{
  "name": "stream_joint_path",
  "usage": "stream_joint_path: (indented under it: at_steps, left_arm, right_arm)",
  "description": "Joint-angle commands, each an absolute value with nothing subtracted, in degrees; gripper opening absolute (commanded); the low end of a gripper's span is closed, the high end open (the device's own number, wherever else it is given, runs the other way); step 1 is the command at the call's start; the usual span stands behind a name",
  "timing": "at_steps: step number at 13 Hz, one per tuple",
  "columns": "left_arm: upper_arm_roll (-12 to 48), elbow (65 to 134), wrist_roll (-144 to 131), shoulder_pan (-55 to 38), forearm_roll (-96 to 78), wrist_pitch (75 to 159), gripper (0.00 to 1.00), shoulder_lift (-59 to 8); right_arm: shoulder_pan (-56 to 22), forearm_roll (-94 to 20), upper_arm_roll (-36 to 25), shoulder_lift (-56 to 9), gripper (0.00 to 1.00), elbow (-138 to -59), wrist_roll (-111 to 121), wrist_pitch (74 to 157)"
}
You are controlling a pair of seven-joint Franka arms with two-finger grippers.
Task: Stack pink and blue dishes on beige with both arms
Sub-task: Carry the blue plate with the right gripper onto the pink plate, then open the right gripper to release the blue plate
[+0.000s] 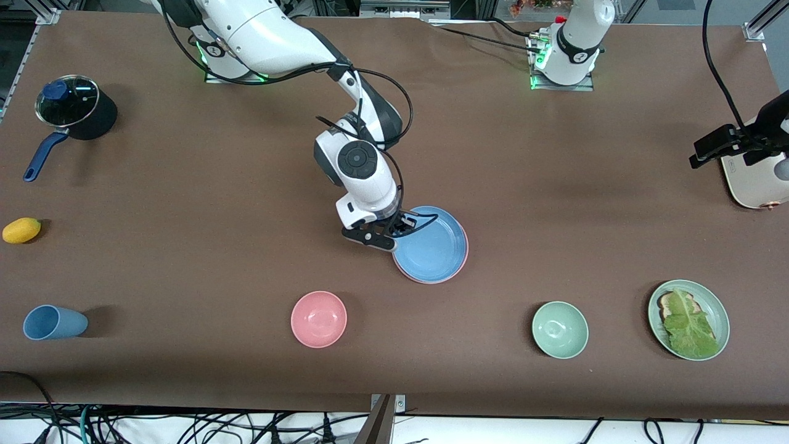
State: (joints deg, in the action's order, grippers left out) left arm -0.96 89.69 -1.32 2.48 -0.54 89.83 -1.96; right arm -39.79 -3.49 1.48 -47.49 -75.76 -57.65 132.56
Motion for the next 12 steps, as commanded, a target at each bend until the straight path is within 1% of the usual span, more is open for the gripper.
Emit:
stream_joint_path:
  at_steps: [1, 2, 3, 4, 7, 9, 10, 12]
  left_arm:
    - [-0.9, 88.9, 0.1, 2.9, -1.2, 89.7, 1.0, -2.3]
    - [-0.9, 88.9, 0.1, 2.9, -1.2, 89.7, 1.0, -2.3]
    - [-0.9, 88.9, 0.1, 2.9, -1.2, 89.8, 1.0, -2.3]
    - [-1.0, 88.9, 0.1, 2.9, -1.2, 89.9, 1.0, -2.3]
    - [-1.0, 88.9, 0.1, 2.9, -1.2, 89.9, 1.0, -2.3]
    - [-1.0, 88.9, 0.1, 2.9, -1.2, 89.9, 1.0, -2.3]
    - [-1.0, 88.9, 0.1, 2.9, -1.2, 89.9, 1.0, -2.3]
    - [-1.0, 88.9, 0.1, 2.9, -1.2, 89.9, 1.0, -2.3]
  right_arm:
    - [-39.8, -1.5, -0.3, -46.4, 0.62, -75.3, -58.7, 128.7]
    - [-39.8, -0.5, -1.5, -45.4, 0.66, -75.3, -58.1, 126.9]
    - [-39.6, -0.3, -2.0, -44.5, 0.77, -75.2, -57.8, 125.3]
    - [-39.6, -0.3, -3.2, -43.6, 1.0, -75.1, -57.6, 124.6]
    - [-39.3, -0.4, -7.2, -41.0, 1.0, -75.2, -52.5, 123.1]
    - [-38.5, -0.9, -9.4, -39.5, 1.0, -75.1, -46.5, 119.6]
    - [-37.6, -1.1, -10.7, -38.4, 1.0, -75.1, -42.1, 118.1]
    - [-34.1, -1.4, -11.2, -37.2, 1.0, -75.1, -35.3, 116.1]
